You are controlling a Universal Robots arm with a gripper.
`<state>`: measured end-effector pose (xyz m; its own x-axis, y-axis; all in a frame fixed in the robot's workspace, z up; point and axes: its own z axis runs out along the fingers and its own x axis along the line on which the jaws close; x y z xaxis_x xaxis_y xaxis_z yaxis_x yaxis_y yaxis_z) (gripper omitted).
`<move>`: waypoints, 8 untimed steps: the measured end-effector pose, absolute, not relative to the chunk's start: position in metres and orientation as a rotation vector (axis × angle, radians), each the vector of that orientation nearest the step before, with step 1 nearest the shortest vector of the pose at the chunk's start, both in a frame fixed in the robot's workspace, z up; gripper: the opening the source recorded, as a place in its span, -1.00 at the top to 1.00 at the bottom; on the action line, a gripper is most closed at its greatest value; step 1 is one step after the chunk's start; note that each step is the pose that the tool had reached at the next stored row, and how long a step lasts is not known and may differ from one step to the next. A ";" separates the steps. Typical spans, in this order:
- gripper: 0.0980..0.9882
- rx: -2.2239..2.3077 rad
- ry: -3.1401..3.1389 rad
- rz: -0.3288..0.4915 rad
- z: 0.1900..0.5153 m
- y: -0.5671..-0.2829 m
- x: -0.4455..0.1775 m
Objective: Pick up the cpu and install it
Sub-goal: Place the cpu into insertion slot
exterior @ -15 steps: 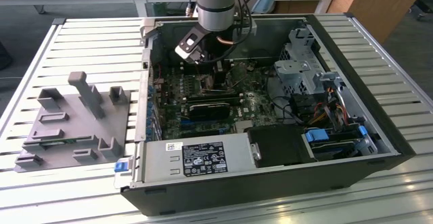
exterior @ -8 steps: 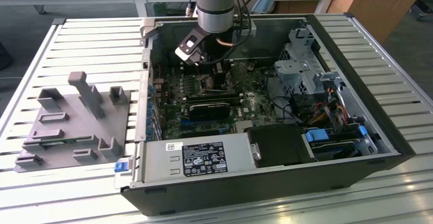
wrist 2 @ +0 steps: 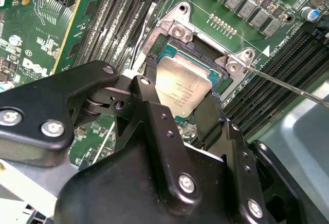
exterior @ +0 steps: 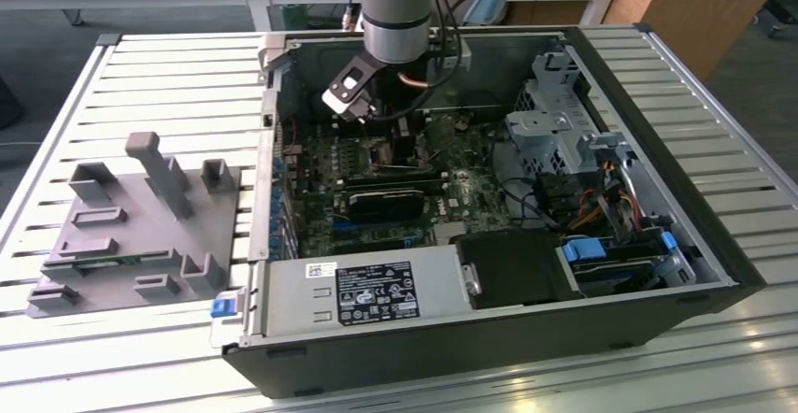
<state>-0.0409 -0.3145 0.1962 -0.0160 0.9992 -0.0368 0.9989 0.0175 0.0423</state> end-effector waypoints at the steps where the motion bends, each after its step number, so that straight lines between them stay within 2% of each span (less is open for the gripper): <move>1: 0.01 2.164 2.200 0.007 0.196 -0.314 -0.041; 8: 0.01 2.164 2.200 0.007 0.194 -0.314 -0.041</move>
